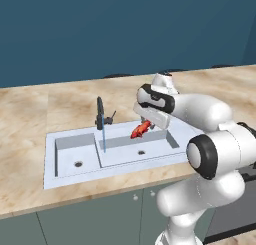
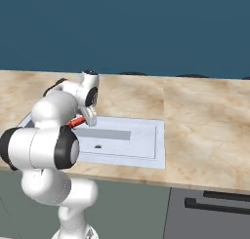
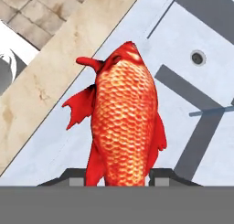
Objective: Take the fish out of the fridge, briefly rinse it in the sink, and place it on the tray next to the sink.
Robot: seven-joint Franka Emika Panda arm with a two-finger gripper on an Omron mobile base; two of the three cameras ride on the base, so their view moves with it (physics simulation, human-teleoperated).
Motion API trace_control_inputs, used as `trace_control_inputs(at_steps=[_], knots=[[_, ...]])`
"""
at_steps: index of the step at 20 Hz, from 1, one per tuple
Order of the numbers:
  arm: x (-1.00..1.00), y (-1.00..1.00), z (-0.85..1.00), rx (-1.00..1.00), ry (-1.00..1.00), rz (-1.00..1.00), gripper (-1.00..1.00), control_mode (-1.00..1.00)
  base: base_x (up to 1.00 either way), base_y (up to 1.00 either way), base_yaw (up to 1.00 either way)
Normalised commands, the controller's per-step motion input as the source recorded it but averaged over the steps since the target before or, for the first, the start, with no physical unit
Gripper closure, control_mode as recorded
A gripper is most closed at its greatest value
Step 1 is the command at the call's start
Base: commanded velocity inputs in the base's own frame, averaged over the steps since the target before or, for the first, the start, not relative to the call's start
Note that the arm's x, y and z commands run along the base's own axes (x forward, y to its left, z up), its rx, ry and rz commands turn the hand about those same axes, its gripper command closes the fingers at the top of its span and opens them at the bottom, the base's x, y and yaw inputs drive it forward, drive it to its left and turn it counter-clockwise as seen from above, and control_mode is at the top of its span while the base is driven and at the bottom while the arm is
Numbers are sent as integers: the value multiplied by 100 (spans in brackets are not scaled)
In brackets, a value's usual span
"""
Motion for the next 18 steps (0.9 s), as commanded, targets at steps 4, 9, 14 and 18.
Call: trace_control_inputs(at_steps=[4, 9, 14, 18], knots=[[0, 9, -3, 28, -25, 0, 100, -100, 0, 0, 0], [0, 0, -5, 26, -22, -4, 100, -100, 0, 0, 0], [10, 1, 0, 1, 0, -1, 100, -100, 0, 0, 0], [56, 25, 0, -6, 0, -12, 100, -100, 0, 0, 0]])
